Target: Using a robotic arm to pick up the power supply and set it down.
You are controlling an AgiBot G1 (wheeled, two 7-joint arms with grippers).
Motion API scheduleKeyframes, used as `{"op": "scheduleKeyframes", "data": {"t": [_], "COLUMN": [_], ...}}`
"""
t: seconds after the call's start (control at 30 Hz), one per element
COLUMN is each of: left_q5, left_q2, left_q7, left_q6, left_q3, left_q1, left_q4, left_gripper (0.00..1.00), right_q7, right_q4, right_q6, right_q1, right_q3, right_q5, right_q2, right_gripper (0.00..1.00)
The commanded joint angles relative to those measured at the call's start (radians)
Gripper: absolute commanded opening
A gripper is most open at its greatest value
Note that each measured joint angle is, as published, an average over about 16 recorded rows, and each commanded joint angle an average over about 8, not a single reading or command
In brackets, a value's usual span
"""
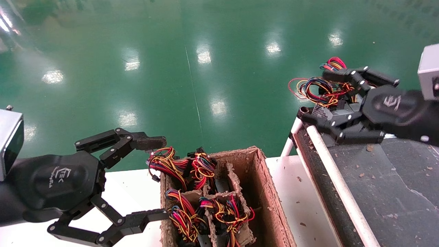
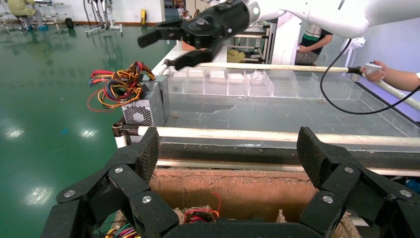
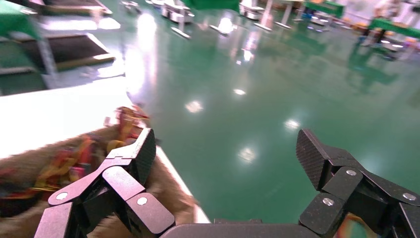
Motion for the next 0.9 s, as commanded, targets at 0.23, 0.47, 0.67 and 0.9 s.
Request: {"op": "scheduleKeyframes", "data": {"t": [0.23,0.47,0.67,0.9], "left_q5": [0.0,0.0,0.0,0.0], "left_q2": [0.0,0.0,0.0,0.0], "left_q7": [0.0,0.0,0.0,0.0], "left_q6": [0.0,0.0,0.0,0.0], "left_q3": [0.0,0.0,0.0,0.0], "left_q1": [0.0,0.0,0.0,0.0], "left_q4": [0.0,0.0,0.0,0.0], "left_gripper": [1.0,1.0,1.0,1.0], "right_q7": [0.084,0.156,0.196,0.2], "right_q4": [0.168,0.313,0.401,0.416], "right_q6": [-0.036,-0.067,-0.086,-0.089], "right_q1": [-0.116,-0.217,-0.278,-0.289], "right_q3": [0.022,0.041,0.052,0.055], "right_q5": [0.089,0.165,0.212,0.222], "right_q2": [0.018,0.033,0.042,0.045], "right_gripper": [1.0,1.0,1.0,1.0]}}
